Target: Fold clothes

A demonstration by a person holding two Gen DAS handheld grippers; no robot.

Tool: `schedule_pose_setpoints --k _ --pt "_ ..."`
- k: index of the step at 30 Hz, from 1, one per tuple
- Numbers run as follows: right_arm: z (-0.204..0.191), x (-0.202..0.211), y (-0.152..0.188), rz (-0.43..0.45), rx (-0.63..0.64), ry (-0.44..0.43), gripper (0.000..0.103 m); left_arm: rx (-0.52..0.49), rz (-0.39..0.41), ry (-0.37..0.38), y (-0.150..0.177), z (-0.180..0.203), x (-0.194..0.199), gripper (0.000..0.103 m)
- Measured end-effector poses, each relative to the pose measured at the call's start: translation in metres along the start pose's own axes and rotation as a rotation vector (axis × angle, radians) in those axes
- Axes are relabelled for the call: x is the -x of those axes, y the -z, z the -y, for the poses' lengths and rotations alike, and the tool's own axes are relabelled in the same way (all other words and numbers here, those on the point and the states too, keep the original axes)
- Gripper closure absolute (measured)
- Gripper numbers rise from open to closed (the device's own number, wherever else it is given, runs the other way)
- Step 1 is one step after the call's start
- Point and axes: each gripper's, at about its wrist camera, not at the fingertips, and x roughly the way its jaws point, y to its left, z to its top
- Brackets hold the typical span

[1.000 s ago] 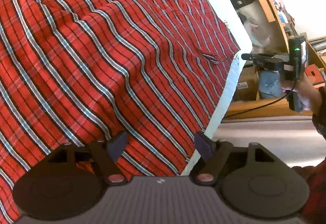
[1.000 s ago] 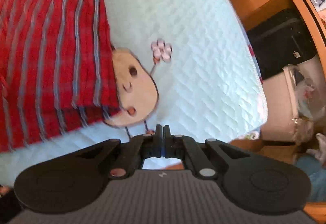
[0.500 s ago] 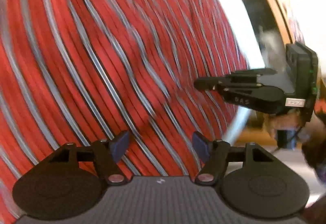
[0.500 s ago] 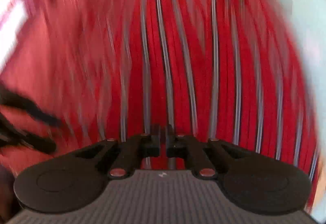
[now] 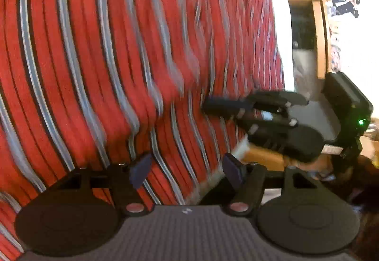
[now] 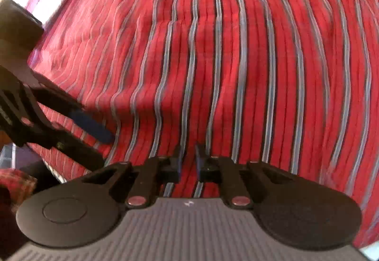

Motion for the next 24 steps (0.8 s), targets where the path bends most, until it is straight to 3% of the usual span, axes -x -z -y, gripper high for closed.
schedule_pose_setpoints --k 1,4,5,8,11,12,14,16,17,19,22,24 --pt "0.002 0.003 0.009 -0.051 -0.03 0.002 0.103 0.024 -0.035 0.024 0.009 -0.004 -0.006 0.034" --pt "-0.003 0.012 0.017 -0.225 -0.005 0.038 0.103 0.028 -0.063 0.004 0.023 -0.006 -0.004 0.045" --pt "-0.006 0.018 0.016 -0.23 -0.008 0.028 0.1 0.023 -0.044 0.0 0.023 -0.005 0.003 0.046" --pt "-0.017 0.033 -0.018 -0.068 -0.009 -0.069 0.095 -0.017 0.064 -0.022 0.014 0.0 0.037 0.044" --pt "-0.032 0.021 -0.044 0.053 -0.004 -0.167 0.087 -0.019 0.192 -0.122 0.009 -0.006 0.063 0.032" --pt "-0.034 0.011 -0.041 0.033 -0.007 -0.173 0.083 -0.015 0.223 -0.151 0.007 -0.009 0.07 0.032" --pt "-0.035 -0.012 -0.013 -0.131 0.015 -0.123 0.093 0.044 0.131 -0.14 0.015 -0.023 0.053 0.034" --pt "-0.034 -0.002 0.002 -0.18 -0.003 -0.135 0.095 -0.004 0.094 -0.134 0.025 -0.014 0.047 0.032" --pt "-0.031 -0.002 0.001 -0.263 -0.047 -0.148 0.095 -0.015 0.074 -0.135 0.027 -0.011 0.046 0.033" --pt "-0.03 0.006 0.0 -0.263 -0.054 -0.154 0.091 0.004 0.074 -0.108 0.016 -0.012 0.052 0.034" --pt "-0.032 0.024 -0.043 -0.078 -0.044 -0.175 0.089 0.013 0.193 -0.121 -0.009 -0.01 0.083 0.034" --pt "-0.025 0.029 -0.069 0.048 -0.066 -0.184 0.083 0.006 0.301 -0.199 -0.029 -0.008 0.104 0.033"
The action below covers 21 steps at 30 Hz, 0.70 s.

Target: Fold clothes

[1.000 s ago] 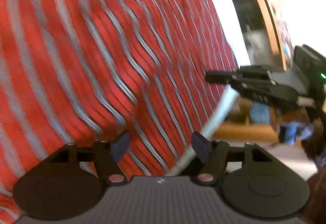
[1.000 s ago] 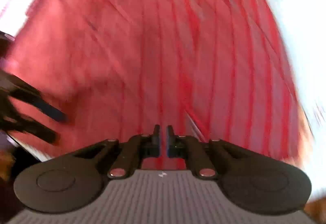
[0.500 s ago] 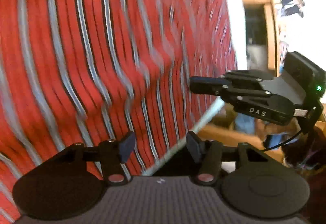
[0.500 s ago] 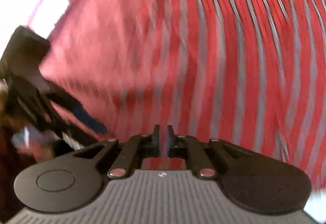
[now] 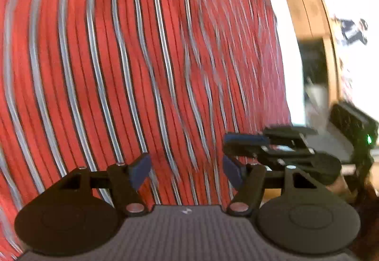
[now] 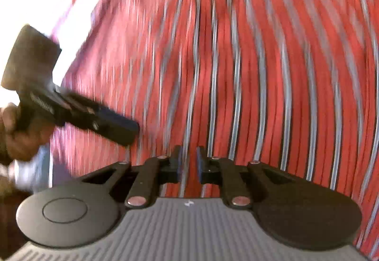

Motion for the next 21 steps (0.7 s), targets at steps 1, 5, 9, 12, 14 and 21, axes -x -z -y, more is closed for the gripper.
schedule_pose_setpoints --k 1,5,9,12,14,21 --pt "0.004 0.0 -0.011 0.051 -0.009 -0.003 0.077 0.011 0.03 -0.045 -0.005 -0.001 0.001 0.033" --pt "0.024 -0.012 0.014 -0.04 -0.062 0.016 0.075 0.087 -0.024 -0.096 -0.003 -0.013 -0.009 0.033" --pt "0.017 0.007 0.044 -0.188 -0.095 -0.015 0.075 0.078 -0.079 -0.097 -0.006 -0.014 0.003 0.032" --pt "0.004 0.025 0.007 -0.097 -0.041 -0.036 0.074 0.065 -0.011 -0.067 -0.025 0.002 0.01 0.032" --pt "0.004 0.041 -0.027 0.037 -0.032 -0.065 0.071 0.021 0.071 -0.088 -0.043 0.012 0.02 0.032" --pt "0.03 0.027 -0.049 0.139 -0.137 -0.081 0.051 0.061 0.107 -0.247 -0.054 -0.005 0.009 0.029"
